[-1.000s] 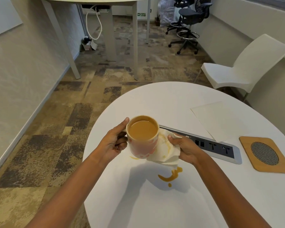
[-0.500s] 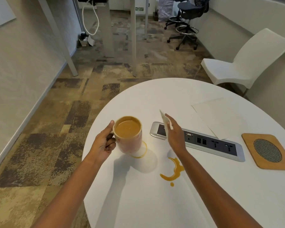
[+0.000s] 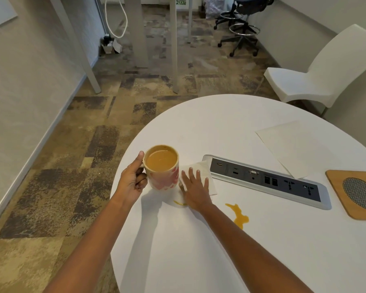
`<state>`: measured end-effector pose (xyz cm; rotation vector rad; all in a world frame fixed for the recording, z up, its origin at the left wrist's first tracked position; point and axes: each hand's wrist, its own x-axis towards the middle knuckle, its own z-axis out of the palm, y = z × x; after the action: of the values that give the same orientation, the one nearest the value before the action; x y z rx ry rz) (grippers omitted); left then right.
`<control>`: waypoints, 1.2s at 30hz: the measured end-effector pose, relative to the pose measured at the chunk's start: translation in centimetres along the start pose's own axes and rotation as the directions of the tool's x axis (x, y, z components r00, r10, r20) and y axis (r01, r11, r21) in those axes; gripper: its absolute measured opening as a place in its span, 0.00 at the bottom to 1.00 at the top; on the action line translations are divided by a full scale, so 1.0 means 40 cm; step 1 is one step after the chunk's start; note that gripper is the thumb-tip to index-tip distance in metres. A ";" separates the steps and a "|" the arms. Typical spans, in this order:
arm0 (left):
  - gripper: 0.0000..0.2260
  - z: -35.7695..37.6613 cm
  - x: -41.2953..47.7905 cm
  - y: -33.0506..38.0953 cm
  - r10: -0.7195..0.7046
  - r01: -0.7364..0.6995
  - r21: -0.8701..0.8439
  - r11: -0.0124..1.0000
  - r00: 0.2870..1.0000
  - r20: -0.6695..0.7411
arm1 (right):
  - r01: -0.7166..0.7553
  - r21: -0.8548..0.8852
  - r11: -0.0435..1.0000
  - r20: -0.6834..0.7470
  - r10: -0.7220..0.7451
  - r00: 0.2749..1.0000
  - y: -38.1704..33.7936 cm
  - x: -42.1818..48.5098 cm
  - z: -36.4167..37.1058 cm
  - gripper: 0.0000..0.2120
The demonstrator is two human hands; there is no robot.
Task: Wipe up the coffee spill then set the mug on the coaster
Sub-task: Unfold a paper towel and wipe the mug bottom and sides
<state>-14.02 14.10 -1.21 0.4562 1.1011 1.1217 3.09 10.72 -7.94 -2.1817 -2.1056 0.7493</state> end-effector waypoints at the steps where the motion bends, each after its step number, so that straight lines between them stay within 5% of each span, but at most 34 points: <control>1: 0.11 0.000 0.004 0.001 0.001 -0.001 -0.005 1.000 1.000 0.001 | 0.012 -0.037 0.999 -0.014 -0.012 1.000 0.000 0.000 0.010 0.24; 19: 0.12 0.028 0.074 -0.033 0.043 -0.043 -0.012 0.999 0.998 0.041 | 0.383 -0.135 0.914 0.179 -0.358 0.917 0.030 -0.106 0.037 0.26; 27: 0.08 0.047 0.076 -0.071 0.019 -0.022 0.061 0.998 0.998 0.056 | 0.440 -0.122 0.890 0.238 -0.404 0.883 0.052 -0.140 0.040 0.25; 36: 0.14 0.069 0.065 -0.100 0.005 -0.006 0.077 0.997 1.000 0.004 | 0.452 0.008 0.892 0.327 -0.429 0.842 0.072 -0.168 0.043 0.24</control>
<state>-9.62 15.33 -4.30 0.5217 1.1438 1.0855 5.35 3.57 -8.26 -1.5670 -2.6870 1.0453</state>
